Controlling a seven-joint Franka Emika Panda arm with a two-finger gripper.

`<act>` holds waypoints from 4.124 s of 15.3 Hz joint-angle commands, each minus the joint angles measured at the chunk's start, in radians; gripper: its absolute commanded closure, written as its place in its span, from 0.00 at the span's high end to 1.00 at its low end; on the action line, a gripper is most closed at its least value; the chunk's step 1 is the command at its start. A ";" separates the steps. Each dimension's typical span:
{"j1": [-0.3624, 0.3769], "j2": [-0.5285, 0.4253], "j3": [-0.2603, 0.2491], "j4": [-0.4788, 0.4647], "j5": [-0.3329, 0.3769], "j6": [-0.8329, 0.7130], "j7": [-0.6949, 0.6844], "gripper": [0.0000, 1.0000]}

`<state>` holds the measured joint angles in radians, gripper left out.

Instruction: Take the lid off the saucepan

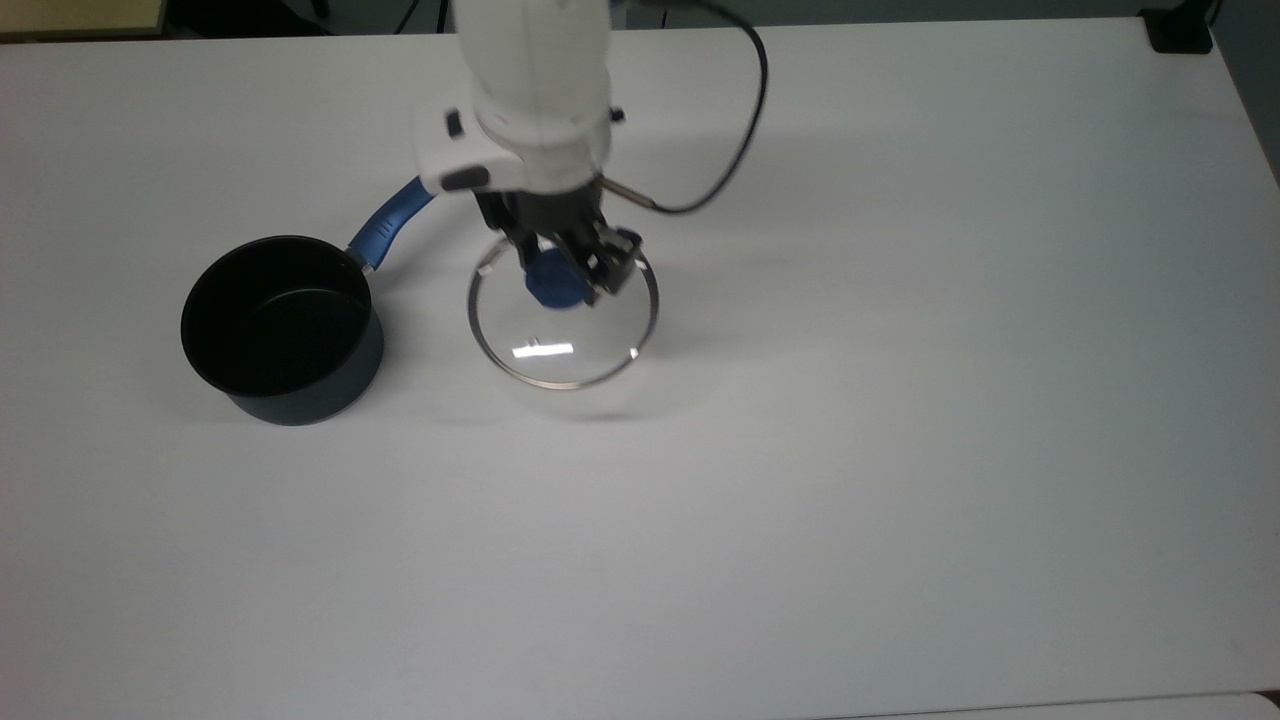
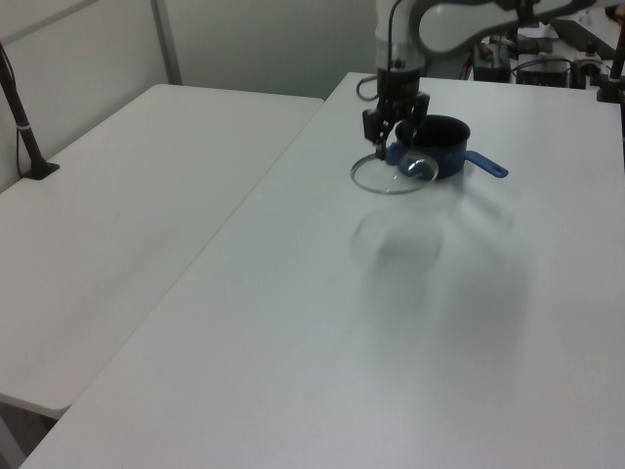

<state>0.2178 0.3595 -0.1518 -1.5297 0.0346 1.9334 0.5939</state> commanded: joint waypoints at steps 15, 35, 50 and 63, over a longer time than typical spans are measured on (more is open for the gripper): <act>0.032 0.036 0.055 -0.202 -0.019 0.162 0.023 0.27; 0.023 0.047 0.064 -0.202 -0.016 0.168 0.012 1.00; -0.170 -0.234 0.182 -0.133 -0.022 -0.164 -0.277 1.00; -0.117 -0.304 0.086 -0.129 -0.058 -0.251 -0.592 1.00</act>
<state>0.0776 0.0844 -0.0282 -1.6522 -0.0139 1.7058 0.0214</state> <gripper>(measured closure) 0.000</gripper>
